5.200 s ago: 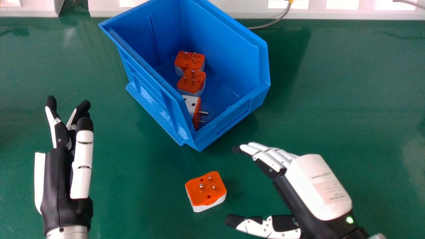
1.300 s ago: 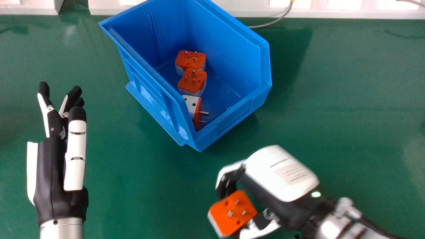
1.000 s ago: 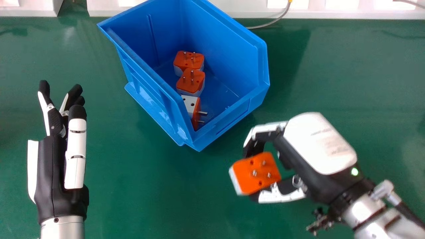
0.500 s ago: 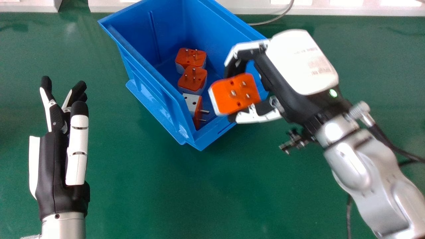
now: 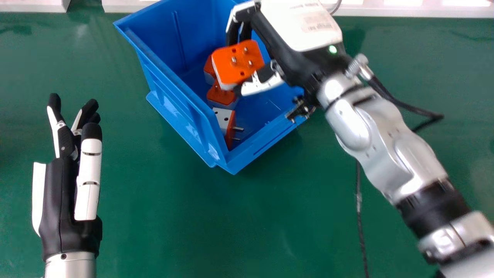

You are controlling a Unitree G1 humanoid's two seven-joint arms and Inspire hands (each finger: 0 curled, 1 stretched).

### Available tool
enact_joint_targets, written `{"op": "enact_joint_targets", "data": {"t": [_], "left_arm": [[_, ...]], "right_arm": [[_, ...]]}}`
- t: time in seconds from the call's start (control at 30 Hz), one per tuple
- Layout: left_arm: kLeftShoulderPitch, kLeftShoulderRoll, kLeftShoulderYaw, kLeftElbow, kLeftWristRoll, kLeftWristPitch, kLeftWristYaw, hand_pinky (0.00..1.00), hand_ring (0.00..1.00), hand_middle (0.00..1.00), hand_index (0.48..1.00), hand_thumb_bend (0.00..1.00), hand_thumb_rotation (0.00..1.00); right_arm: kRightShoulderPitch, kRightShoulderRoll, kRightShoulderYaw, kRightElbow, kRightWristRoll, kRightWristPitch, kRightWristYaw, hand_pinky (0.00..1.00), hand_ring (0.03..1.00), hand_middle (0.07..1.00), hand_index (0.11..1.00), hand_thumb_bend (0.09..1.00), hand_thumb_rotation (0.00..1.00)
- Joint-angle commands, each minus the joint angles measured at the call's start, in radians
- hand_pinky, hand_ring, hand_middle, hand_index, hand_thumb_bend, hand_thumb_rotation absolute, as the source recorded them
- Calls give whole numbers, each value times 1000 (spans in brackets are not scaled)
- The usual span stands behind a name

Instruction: Pick all objects and put in blue box

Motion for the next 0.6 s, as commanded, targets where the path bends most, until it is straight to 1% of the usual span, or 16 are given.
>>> {"op": "enact_joint_targets", "data": {"t": [0.0,0.03,0.1,0.13,0.2,0.23,0.27,0.3,0.33,0.37,0.4,0.43,0.47,0.53,0.57], "left_arm": [[11,6,5,-27,0,-15,1,923,938,933,941,396,891],[14,6,5,-28,-2,-16,1,922,937,932,941,385,889],[18,9,8,-28,8,-23,4,911,931,926,936,387,886],[21,10,8,-29,7,-23,2,906,929,925,934,390,886],[28,9,8,-35,-3,-19,-2,912,933,928,938,382,889],[32,9,8,-39,-4,-15,-2,918,936,930,938,368,891],[35,8,8,-41,-5,-13,-1,928,939,932,940,363,897],[38,5,7,-45,-10,-11,-2,933,941,934,940,361,901],[41,4,6,-46,-14,-12,-3,933,941,932,937,353,897],[45,3,6,-46,-17,-13,-5,937,942,933,936,349,894],[48,2,4,-47,-19,-13,-5,944,945,934,938,348,897],[51,2,3,-47,-17,-16,-5,950,946,936,940,343,901],[52,1,1,-47,-14,-18,-4,957,948,936,942,340,907],[54,-5,-1,-50,-10,-17,4,964,948,936,945,333,923],[54,-11,0,-52,-7,-18,12,964,947,936,945,330,929]], "right_arm": [[-100,23,16,76,-7,12,-36,170,238,400,520,503,2],[-130,32,29,122,-12,19,-41,192,269,413,522,505,1],[-184,53,47,204,-17,42,-43,221,310,432,520,508,1],[-209,66,55,241,-16,57,-36,234,328,441,516,510,1],[-257,92,74,314,-15,90,-22,263,372,457,509,511,1],[-278,105,85,351,-18,105,-24,273,390,462,507,512,0],[-293,112,94,377,-18,115,-30,262,378,454,514,511,0],[-305,119,99,399,-13,117,-29,256,371,451,518,511,0],[-316,128,107,427,-12,123,-34,265,389,454,515,512,0],[-325,135,114,452,-10,125,-40,255,377,448,519,512,0],[-332,141,121,472,-10,127,-43,251,371,445,521,512,0],[-335,145,129,488,-11,125,-54,247,366,444,522,513,0],[-336,146,134,498,-10,121,-61,245,362,445,521,513,0],[-341,153,149,520,-12,125,-59,245,361,445,521,514,0],[-342,158,151,529,-7,121,-59,241,364,459,535,510,0]]}}
